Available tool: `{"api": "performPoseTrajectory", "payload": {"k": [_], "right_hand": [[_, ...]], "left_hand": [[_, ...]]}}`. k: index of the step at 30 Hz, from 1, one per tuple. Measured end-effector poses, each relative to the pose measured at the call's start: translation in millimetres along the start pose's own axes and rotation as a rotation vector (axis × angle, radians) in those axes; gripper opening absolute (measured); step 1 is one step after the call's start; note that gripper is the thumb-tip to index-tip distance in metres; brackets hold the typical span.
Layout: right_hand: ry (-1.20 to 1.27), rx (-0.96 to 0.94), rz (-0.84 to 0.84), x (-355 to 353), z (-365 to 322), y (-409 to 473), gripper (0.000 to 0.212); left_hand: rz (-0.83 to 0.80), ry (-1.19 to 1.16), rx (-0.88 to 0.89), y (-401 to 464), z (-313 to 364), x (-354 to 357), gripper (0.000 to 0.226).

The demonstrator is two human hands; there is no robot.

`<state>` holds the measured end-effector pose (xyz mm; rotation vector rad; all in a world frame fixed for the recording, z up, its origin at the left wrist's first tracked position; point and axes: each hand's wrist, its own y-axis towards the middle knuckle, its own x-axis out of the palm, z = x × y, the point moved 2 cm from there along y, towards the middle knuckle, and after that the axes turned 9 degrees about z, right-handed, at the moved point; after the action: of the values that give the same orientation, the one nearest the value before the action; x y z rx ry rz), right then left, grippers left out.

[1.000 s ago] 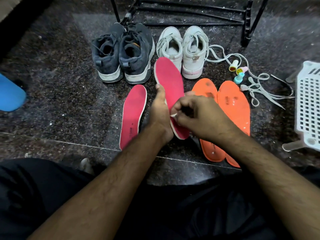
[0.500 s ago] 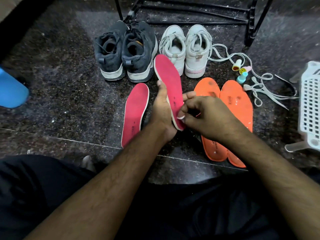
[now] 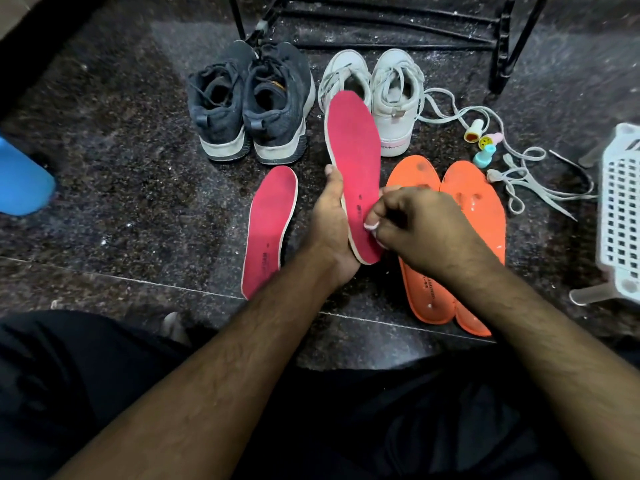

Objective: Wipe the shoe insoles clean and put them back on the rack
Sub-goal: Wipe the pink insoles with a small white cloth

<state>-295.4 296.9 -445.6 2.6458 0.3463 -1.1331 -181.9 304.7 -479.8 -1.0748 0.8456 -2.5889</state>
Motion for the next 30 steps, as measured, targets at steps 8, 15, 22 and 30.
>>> {"api": "performPoseTrajectory", "payload": {"k": [8, 15, 22, 30], "right_hand": [[0.078, -0.066, -0.128, 7, -17, -9, 0.015], [0.054, 0.006, 0.113, 3, -4, 1, 0.018], [-0.048, -0.043, -0.139, 0, 0, -6, 0.014], [-0.054, -0.192, -0.099, 7, -7, -2, 0.019]], "left_hand": [[0.031, 0.021, -0.044, 4, 8, -8, 0.094], [0.050, -0.023, 0.039, 4, -4, 2, 0.073], [0.114, -0.027, 0.077, 14, 9, -10, 0.088], [0.074, 0.051, 0.039, 12, 4, -7, 0.094]]}}
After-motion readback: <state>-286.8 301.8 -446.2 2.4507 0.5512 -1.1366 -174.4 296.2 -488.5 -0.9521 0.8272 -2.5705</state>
